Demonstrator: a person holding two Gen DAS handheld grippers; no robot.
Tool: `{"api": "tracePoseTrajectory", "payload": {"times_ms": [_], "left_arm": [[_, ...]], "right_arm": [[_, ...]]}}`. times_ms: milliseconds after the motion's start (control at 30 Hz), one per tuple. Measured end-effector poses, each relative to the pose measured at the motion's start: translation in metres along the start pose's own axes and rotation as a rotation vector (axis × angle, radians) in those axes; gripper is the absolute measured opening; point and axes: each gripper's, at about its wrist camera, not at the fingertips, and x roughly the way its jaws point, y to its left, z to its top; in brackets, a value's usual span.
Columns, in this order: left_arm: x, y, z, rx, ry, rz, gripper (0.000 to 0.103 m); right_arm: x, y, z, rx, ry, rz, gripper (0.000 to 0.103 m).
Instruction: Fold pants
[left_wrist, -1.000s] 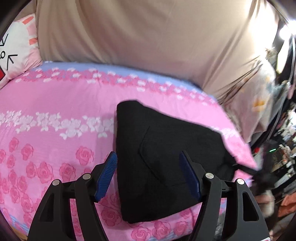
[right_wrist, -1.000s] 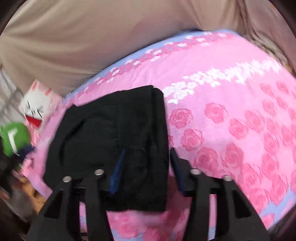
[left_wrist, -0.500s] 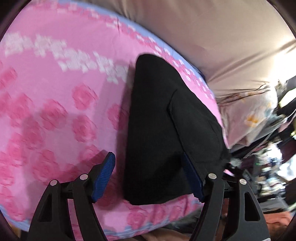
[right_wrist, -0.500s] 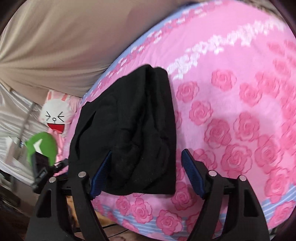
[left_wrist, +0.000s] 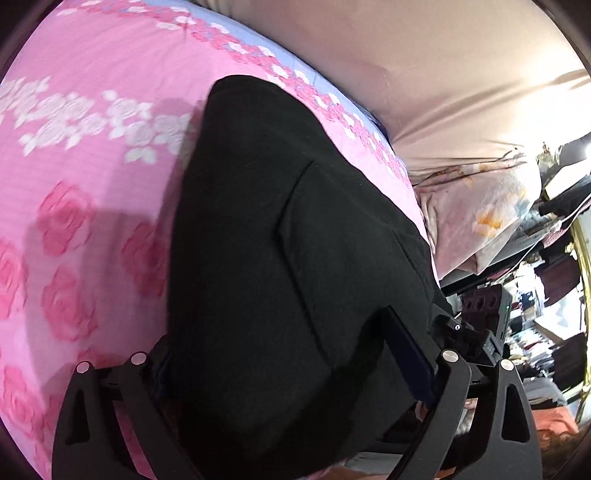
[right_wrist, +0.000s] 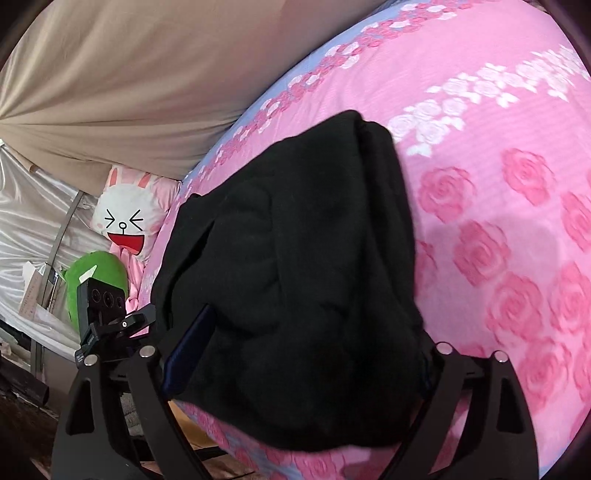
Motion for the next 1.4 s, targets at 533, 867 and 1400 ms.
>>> {"api": "tracePoseTrajectory", "payload": {"times_ms": [533,867,1400], "left_arm": [[-0.012,-0.019,0.008,0.076,-0.057,0.046,0.036],[-0.132,-0.123,-0.029,0.354,-0.316,0.035,0.033],[-0.313,-0.275,-0.062,0.822,-0.919,-0.040,0.037]], "right_arm": [[-0.013,0.027,0.000,-0.072,-0.087,-0.061,0.046],[-0.119,0.129,-0.026,-0.315,-0.321,0.000,0.045],[-0.289,0.296,-0.021,-0.762,-0.850,0.180,0.050]]}}
